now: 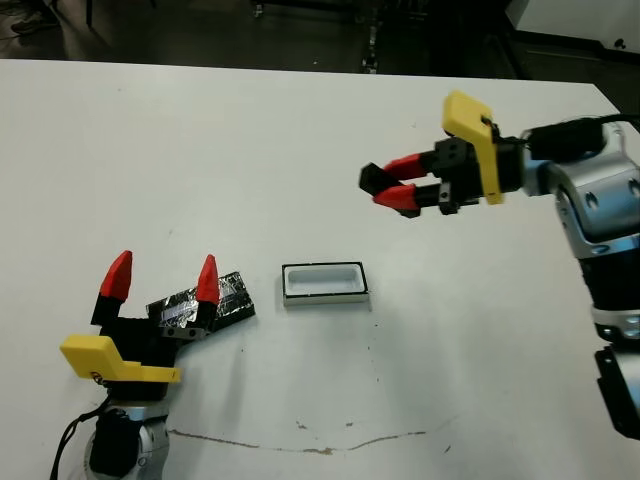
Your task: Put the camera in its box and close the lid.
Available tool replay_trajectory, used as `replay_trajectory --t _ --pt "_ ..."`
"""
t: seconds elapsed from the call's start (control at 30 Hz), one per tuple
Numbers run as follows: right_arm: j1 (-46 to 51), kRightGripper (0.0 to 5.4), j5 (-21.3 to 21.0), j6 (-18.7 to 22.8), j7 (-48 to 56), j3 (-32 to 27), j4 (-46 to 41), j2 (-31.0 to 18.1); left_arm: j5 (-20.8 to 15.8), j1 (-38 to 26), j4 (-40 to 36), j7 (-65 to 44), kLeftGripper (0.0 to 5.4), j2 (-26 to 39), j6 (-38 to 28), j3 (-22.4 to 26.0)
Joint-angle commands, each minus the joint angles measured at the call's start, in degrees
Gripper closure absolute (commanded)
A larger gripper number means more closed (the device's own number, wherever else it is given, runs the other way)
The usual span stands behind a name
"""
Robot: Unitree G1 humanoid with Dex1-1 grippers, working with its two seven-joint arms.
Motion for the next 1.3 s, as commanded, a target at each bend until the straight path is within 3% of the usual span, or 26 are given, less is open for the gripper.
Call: replay_trajectory --t 0.03,0.17,0.53,0.83,1.3 --pt "-1.0 3.74 -0.1 -0.6 -1.7 1.5 1.3 2.2 -0.3 0.3 0.1 0.0 0.0 -0.1 0.3 0.1" --pt "0.1 3.74 -0.9 -4.1 -2.6 3.6 2.2 4.3 -0.1 0.2 0.0 0.2 0.0 -0.1 0.2 0.0" --pt "2.6 3.74 -0.7 -3.5 -4.2 5.9 3.2 7.2 -0.1 -0.2 0.1 0.1 0.0 0.1 0.4 0.2" --pt "2.7 3.74 -0.7 0.9 -2.7 9.5 1.7 6.6 -0.6 -0.9 0.4 -0.3 0.0 0.4 0.3 0.4" --pt "3.9 3.74 1.9 5.4 -0.6 10.4 -1.3 6.7 -0.6 -0.9 0.5 -0.3 0.0 0.5 0.4 0.6"
